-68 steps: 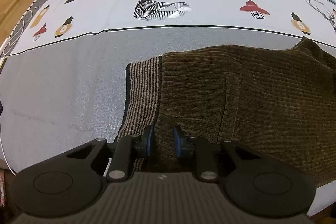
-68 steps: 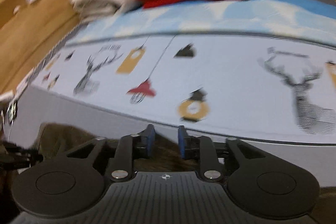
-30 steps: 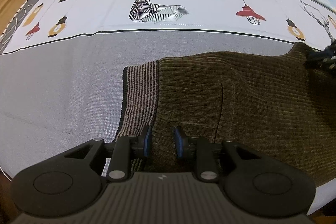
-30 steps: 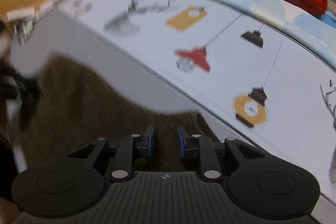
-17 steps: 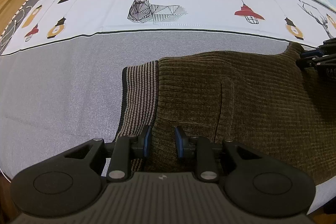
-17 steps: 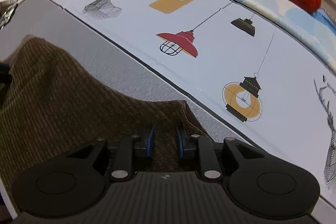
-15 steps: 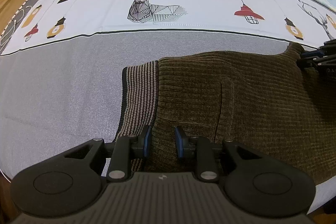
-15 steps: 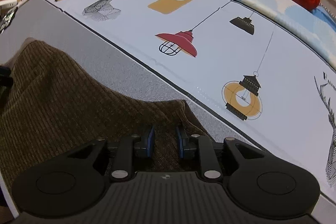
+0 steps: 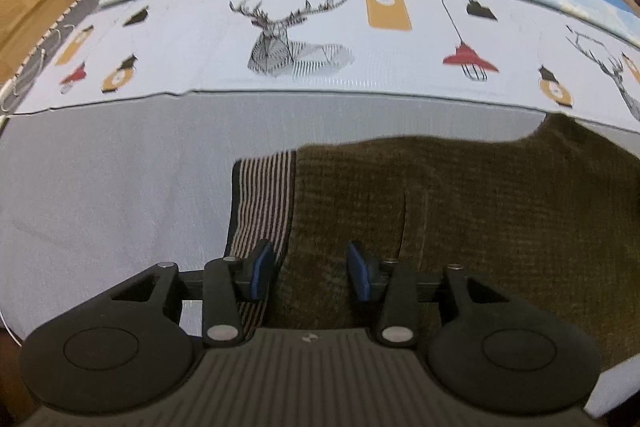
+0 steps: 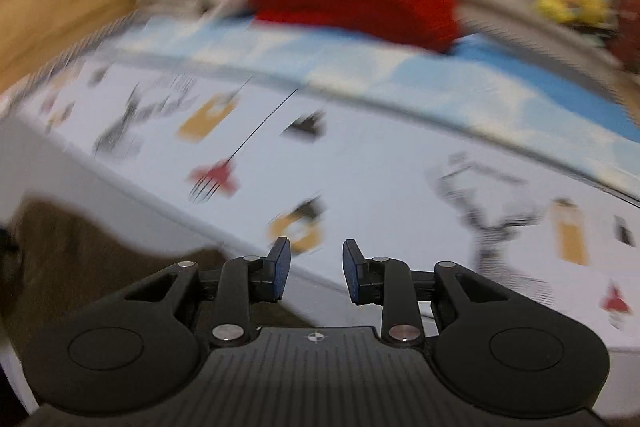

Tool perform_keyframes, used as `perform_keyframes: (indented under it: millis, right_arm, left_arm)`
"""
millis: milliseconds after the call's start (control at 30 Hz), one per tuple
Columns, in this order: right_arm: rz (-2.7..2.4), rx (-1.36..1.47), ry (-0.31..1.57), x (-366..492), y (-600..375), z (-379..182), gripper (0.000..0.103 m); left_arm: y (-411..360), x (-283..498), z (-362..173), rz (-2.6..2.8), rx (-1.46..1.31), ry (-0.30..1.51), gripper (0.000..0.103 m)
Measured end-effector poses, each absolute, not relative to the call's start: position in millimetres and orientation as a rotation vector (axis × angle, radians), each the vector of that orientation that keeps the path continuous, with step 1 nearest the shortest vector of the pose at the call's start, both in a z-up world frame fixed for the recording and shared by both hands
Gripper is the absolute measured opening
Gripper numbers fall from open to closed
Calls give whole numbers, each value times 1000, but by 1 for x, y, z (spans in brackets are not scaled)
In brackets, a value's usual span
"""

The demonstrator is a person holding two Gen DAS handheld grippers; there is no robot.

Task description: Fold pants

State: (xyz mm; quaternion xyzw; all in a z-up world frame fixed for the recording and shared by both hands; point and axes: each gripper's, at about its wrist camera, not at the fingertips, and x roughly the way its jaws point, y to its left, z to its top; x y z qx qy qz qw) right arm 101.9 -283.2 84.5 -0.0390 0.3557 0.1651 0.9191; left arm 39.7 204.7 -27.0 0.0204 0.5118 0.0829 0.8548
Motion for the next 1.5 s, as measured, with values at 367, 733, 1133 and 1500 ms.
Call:
perform_keyframes:
  millis: [367,733,1133,1500]
  right_arm:
    - [-110,224,592,-38,-481,99,57]
    - [-584,573,748,-141,-667,-15,54]
    - [-640,982,775,-143,-733,-81,55]
    - [-672,866,688,-142,-718,-50,24]
  left_arm:
    - [140,48,-7,92,86,963,73]
    - [109,56,-13,45,98,988,75]
    - [84,70,-26,49,168,1023,75]
    - [91,72,-27,55,153,1025,75]
